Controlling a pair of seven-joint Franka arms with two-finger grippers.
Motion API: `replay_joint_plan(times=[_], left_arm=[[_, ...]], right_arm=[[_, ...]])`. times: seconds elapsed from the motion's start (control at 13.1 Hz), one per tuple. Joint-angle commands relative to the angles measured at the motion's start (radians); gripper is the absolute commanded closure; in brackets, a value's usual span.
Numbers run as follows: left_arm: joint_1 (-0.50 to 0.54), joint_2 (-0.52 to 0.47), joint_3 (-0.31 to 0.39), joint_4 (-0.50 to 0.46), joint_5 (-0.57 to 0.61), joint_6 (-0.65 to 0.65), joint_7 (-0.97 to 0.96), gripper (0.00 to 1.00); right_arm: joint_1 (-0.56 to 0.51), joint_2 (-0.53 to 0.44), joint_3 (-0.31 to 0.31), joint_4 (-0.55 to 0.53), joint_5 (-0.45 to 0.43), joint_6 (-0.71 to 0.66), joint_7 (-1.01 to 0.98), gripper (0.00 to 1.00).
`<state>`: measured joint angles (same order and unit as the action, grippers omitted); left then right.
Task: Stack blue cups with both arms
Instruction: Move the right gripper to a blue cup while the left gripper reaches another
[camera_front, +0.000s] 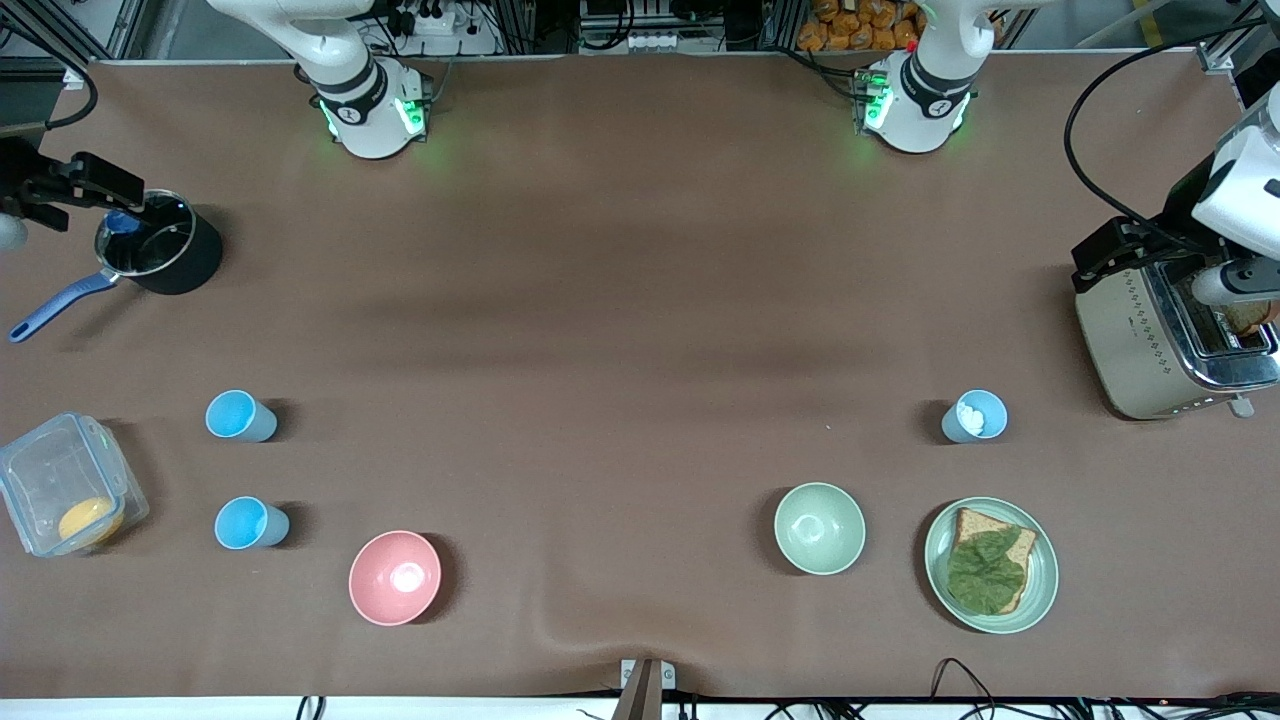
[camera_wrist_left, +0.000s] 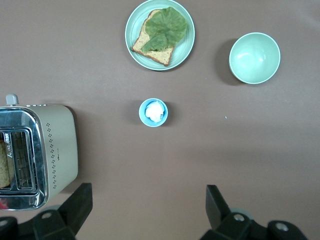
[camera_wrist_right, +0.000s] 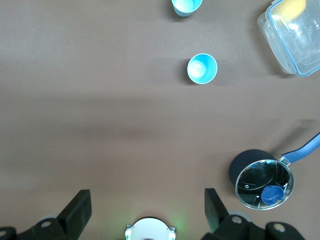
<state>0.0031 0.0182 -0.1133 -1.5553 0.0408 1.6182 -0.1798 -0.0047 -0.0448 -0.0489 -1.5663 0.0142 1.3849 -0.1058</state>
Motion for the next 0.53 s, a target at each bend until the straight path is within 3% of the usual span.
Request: replay_joint_plan(times=[0.0, 0.31, 0.46], left_arm=[[-0.002, 0.006, -0.002, 0.023, -0.01, -0.021, 0.025, 0.0], [0.012, 0.063, 0.003, 0.02, -0.002, -0.008, 0.058, 0.0], [0.018, 0.121, 0.003, -0.03, 0.001, 0.073, 0.06, 0.0]], right_arm=[[-0.008, -0.003, 0.001, -0.005, 0.004, 0.003, -0.012, 0.0], [-0.026, -0.001, 0.001, -0.008, 0.021, 0.0, -0.012, 0.0], [-0.021, 0.0, 0.003, -0.008, 0.02, -0.004, 0.004, 0.0]])
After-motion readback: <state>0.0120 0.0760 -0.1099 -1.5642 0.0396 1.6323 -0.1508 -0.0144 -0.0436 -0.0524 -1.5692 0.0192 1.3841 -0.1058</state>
